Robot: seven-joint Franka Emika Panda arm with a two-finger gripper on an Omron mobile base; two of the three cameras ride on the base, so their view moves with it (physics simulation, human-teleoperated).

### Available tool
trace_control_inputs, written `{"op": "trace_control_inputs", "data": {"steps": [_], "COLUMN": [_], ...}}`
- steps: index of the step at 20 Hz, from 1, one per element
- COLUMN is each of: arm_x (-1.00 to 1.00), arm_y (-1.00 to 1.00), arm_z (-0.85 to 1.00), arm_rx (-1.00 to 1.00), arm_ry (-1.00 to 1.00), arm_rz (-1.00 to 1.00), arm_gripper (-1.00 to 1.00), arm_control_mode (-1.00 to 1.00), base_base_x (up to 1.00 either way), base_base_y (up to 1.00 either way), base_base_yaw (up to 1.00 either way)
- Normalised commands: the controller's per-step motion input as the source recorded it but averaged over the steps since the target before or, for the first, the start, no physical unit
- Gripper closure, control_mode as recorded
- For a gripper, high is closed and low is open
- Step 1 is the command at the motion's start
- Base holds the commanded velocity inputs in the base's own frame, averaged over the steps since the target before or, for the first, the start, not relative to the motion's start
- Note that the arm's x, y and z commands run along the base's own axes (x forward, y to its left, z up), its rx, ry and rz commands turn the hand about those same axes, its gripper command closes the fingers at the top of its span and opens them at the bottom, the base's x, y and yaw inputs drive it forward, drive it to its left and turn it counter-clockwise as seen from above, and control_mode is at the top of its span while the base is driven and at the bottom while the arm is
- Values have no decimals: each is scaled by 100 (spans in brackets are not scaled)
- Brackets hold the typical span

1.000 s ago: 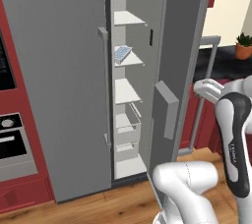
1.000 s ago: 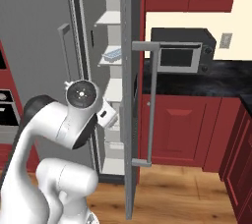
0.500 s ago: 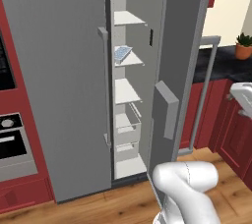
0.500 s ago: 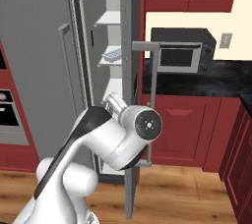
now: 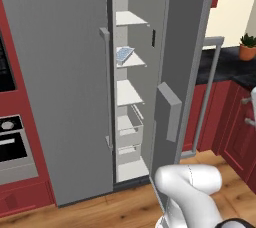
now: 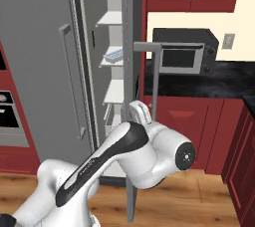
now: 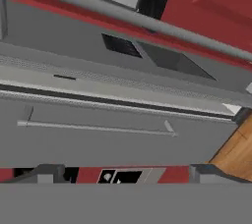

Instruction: The ice cube tray has been filled with water. Take the tray and place it in the freezer to make ice. Close the freezer door after placing the tray.

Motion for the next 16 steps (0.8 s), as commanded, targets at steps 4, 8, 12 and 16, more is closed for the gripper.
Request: {"op": "trace_control_inputs", "data": {"steps": [4,8,12,16], "arm_x": [8,36,51,54], "arm_y": [0,-12,-29,-30], "arm_z": [-4,0,-3,-6], "arm_rx": [29,17,5,4], "arm_ry": [2,7,12,15], "arm_rz": [0,0,0,0], "arm_gripper": [-100,-100,-100,-100], "arm_control_mode": [-100,-100,-100,-100], "base_base_x": [0,0,0,0], "base_base_y": [0,0,0,0], "base_base_yaw": [0,0,0,0]}}
